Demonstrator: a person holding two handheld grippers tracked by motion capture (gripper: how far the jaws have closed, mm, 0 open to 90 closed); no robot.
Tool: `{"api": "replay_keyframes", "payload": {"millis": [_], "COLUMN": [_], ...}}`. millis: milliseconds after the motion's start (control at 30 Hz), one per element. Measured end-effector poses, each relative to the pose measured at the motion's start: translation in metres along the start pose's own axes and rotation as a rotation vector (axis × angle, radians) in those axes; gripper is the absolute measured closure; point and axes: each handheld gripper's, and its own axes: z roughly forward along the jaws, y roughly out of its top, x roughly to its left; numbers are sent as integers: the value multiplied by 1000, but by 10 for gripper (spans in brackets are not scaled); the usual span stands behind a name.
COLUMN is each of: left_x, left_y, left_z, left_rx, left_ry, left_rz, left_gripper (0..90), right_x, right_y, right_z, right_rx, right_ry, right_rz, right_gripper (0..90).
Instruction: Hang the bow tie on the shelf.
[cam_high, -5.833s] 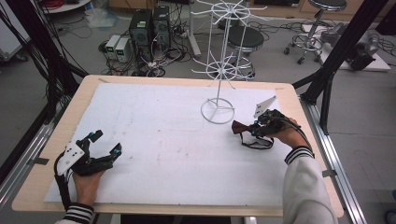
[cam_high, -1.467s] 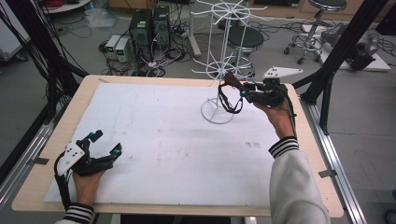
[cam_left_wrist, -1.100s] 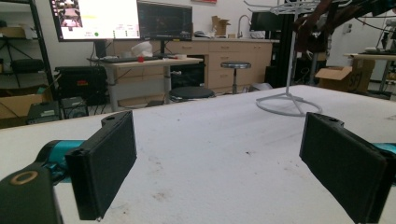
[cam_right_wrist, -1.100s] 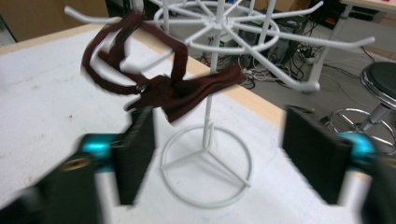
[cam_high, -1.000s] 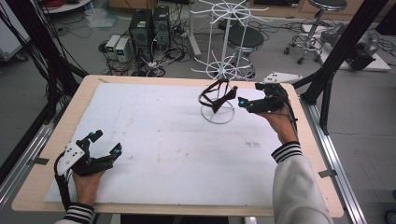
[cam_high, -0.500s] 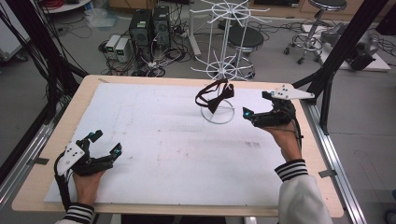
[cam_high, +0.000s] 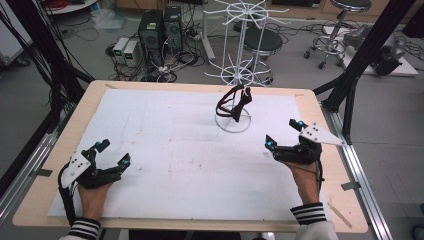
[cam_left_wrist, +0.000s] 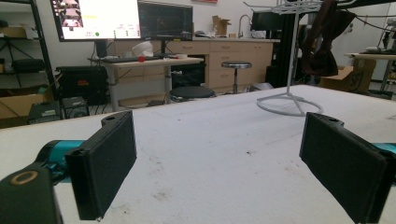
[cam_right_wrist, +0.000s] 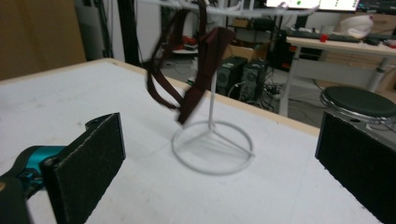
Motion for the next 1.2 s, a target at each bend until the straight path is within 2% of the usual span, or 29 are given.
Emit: {"api": "replay_keyframes", "payload": {"millis": [67,167,233,367,400,433,500,633,700,767,900,967,1033,1067,1100,1133,1200], "left_x": [0,0,0,0,0,0,0,0,0,0,0,0,0,0,0,0,0], "left_y": [0,0,0,0,0,0,0,0,0,0,0,0,0,0,0,0,0], "left_z": [0,0,0,0,0,0,0,0,0,0,0,0,0,0,0,0,0], "left_rx": [1,1,1,1,1,1,1,1,1,1,2,2,1,3,2,1,3], "left_ry": [2,2,2,3,3,3,3,3,2,2,2,0,1,1,0,2,1], "left_rz": [2,3,3,3,4,4,4,3,3,3,4,4,2,4,3,1,3], "left_gripper": [112,112,112,112,112,112,112,112,112,112,112,111,112,112,112,112,112], "right_x": [3,6,9,15,17,18,21,30,32,33,33,32,33,34,36,38,38], "right_y": [-9,-19,-27,-43,-47,-48,-49,-46,-46,-47,-48,-50,-51,-55,-62,-68,-82], "right_z": [-3,-6,-9,-14,-15,-15,-16,-20,-21,-22,-20,-19,-18,-19,-22,-24,-23], "right_rx": [-13,-13,-28,-65,-48,-18,-11,-49,-45,-36,-16,4,22,-9,-81,-103,-106], "right_ry": [1,-19,-20,-38,-44,-59,-68,-79,-62,-54,-83,-80,-81,-77,-95,-118,-96], "right_rz": [11,1,19,17,22,28,25,-22,-8,-14,-10,11,11,10,1,5,32], "right_gripper": [7,7,7,7,7,7,7,7,7,7,7,7,7,8,8,8,8]}}
